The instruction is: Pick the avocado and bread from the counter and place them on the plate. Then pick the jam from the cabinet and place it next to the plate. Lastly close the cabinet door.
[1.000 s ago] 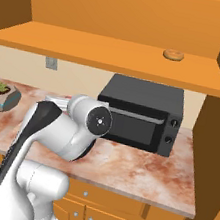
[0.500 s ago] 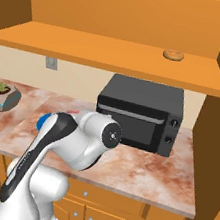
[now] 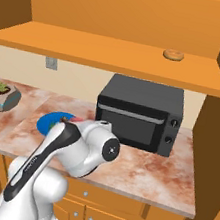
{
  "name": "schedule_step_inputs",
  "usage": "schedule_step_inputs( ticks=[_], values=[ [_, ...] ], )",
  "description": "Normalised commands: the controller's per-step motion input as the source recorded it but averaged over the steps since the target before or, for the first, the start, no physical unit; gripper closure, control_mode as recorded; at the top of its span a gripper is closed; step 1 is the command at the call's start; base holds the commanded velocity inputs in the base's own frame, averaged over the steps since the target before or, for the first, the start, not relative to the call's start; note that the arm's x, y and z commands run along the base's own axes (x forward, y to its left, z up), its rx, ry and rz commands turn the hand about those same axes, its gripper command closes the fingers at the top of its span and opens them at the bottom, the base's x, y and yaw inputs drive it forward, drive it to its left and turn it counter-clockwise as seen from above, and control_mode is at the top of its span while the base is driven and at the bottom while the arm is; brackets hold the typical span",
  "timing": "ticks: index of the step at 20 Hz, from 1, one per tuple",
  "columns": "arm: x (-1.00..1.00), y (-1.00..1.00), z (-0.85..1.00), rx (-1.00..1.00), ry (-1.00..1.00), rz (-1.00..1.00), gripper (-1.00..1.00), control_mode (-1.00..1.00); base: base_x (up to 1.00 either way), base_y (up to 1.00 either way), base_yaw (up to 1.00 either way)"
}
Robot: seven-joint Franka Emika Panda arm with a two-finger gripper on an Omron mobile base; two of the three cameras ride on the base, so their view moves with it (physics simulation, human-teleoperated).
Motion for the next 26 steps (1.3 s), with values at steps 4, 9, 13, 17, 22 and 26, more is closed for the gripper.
schedule_step_inputs(
  ticks=[4,9,13,17,22,26],
  values=[
    [0.14,-0.04,-0.26,0.0,0.0,0.06,1.0,-1.0,0.0,0.0,0.0],
    [0.09,-0.09,-0.26,0.0,0.0,0.1,1.0,-1.0,0.0,0.0,0.0],
    [0.09,-0.07,-0.17,0.0,0.0,0.08,1.0,-1.0,0.0,0.0,0.0],
    [0.16,-0.01,-0.08,0.0,0.0,0.03,1.0,-1.0,0.0,0.0,0.0],
    [0.31,0.0,-0.08,0.0,0.0,0.02,1.0,-1.0,0.0,0.0,0.0],
    [0.3,0.0,-0.24,0.0,0.0,0.05,1.0,-1.0,0.0,0.0,0.0]
  ],
)
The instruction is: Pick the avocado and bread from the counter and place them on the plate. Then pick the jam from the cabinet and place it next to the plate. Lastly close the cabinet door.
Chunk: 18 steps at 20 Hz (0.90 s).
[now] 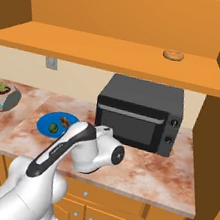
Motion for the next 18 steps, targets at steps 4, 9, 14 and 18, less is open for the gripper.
schedule_step_inputs(
  ticks=[4,9,14,18],
  values=[
    [0.16,0.0,-0.35,-0.01,0.0,0.11,1.0,-1.0,0.0,0.0,0.0],
    [0.13,0.0,-0.31,-0.03,0.0,0.15,1.0,-1.0,0.0,0.0,0.0],
    [0.11,0.01,-0.2,-0.02,0.0,0.12,1.0,-1.0,0.0,0.0,0.0],
    [0.19,0.08,-0.14,-0.04,0.01,0.07,1.0,-1.0,0.0,0.0,0.0]
  ],
)
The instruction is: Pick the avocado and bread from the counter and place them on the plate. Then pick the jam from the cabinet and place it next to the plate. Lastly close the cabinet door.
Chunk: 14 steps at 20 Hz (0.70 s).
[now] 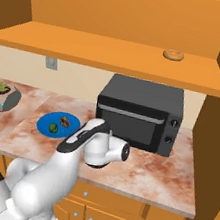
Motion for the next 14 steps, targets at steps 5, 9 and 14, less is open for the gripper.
schedule_step_inputs(
  ticks=[5,9,14],
  values=[
    [0.29,0.15,-0.17,-0.04,0.01,0.01,1.0,-1.0,0.0,0.0,0.0],
    [0.2,0.11,-0.15,0.0,0.0,0.0,1.0,-1.0,0.0,0.0,0.0],
    [0.04,0.01,-0.2,0.0,0.0,0.0,1.0,-1.0,0.0,0.0,0.0]
  ],
)
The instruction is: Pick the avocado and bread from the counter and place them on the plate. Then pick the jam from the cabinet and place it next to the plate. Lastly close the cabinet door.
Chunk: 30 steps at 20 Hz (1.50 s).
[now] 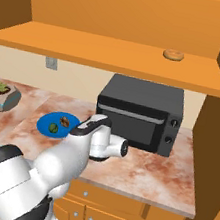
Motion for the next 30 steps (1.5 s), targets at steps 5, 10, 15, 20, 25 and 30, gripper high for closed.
schedule_step_inputs(
  ticks=[5,10,15,20,25,30],
  values=[
    [0.03,0.1,-0.17,0.0,0.0,0.0,1.0,-1.0,0.0,0.0,0.0],
    [0.1,0.2,-0.13,0.0,0.0,0.0,1.0,-1.0,0.0,0.0,0.0],
    [0.13,0.14,-0.15,0.0,-0.02,0.0,1.0,-1.0,0.0,0.0,0.0],
    [0.1,0.1,-0.16,0.0,-0.04,0.0,1.0,-1.0,0.0,0.0,0.0],
    [0.01,0.02,-0.19,-0.01,-0.07,0.0,1.0,-1.0,0.0,0.0,0.0],
    [0.0,0.0,-0.14,0.0,-0.05,0.0,1.0,-1.0,0.0,0.0,0.0]
  ],
)
